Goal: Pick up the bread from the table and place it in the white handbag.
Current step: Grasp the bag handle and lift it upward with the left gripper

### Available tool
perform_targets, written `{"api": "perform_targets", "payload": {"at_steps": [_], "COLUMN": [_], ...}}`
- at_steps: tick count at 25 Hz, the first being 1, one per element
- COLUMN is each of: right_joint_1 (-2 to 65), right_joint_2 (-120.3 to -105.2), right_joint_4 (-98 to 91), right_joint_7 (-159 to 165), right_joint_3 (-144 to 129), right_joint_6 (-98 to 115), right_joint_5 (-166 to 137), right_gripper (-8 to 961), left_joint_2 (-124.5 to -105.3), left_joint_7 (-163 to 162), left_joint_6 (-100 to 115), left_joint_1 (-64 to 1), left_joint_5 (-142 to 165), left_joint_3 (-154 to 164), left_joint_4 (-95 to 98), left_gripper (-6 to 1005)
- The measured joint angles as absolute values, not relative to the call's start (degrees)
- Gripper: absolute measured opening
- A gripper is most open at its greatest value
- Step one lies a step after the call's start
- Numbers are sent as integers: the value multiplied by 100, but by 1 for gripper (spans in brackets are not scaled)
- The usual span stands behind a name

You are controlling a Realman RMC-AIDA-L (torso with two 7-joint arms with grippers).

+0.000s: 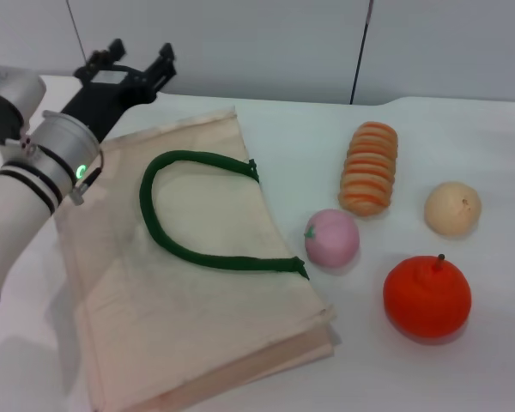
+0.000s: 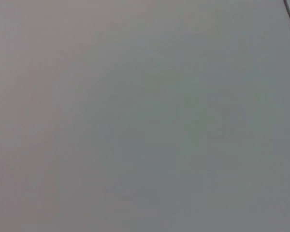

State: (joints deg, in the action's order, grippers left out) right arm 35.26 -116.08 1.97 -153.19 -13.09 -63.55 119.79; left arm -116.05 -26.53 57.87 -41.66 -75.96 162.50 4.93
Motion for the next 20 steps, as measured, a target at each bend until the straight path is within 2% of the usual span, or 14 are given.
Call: {"api": "perform_targets", "payload": {"at_steps": [5, 13, 15, 20], "right_joint_1": [3499, 3501, 3502, 3495], "right_joint_2": [-11604, -11601, -11601, -11601], "right_joint_4": [193, 194, 193, 193], "right_joint_7": [-15319, -15319, -15319, -15319], "right_joint_3": [-1309, -1310, -1309, -1309], "right_joint_6": [-6354, -6348, -6346, -6345], "right_joint_5": [11980, 11977, 11979, 11979], "right_gripper": [891, 892, 892, 892], "left_joint_2": [-11458, -11294, -11165, -10989], "left_joint_7": [-4673, -8190, -9195, -10026], "left_joint_6": [5860, 7624, 8201, 8889], "left_joint_1": [-4384, -4918, -5091, -5249], "left_joint_5": [-6187, -3685, -2942, -1966], "left_joint_3": [16317, 16402, 16407, 16408], "left_joint_4": [-21, -2042, -2833, -3618], "left_gripper": [825, 823, 822, 821]}}
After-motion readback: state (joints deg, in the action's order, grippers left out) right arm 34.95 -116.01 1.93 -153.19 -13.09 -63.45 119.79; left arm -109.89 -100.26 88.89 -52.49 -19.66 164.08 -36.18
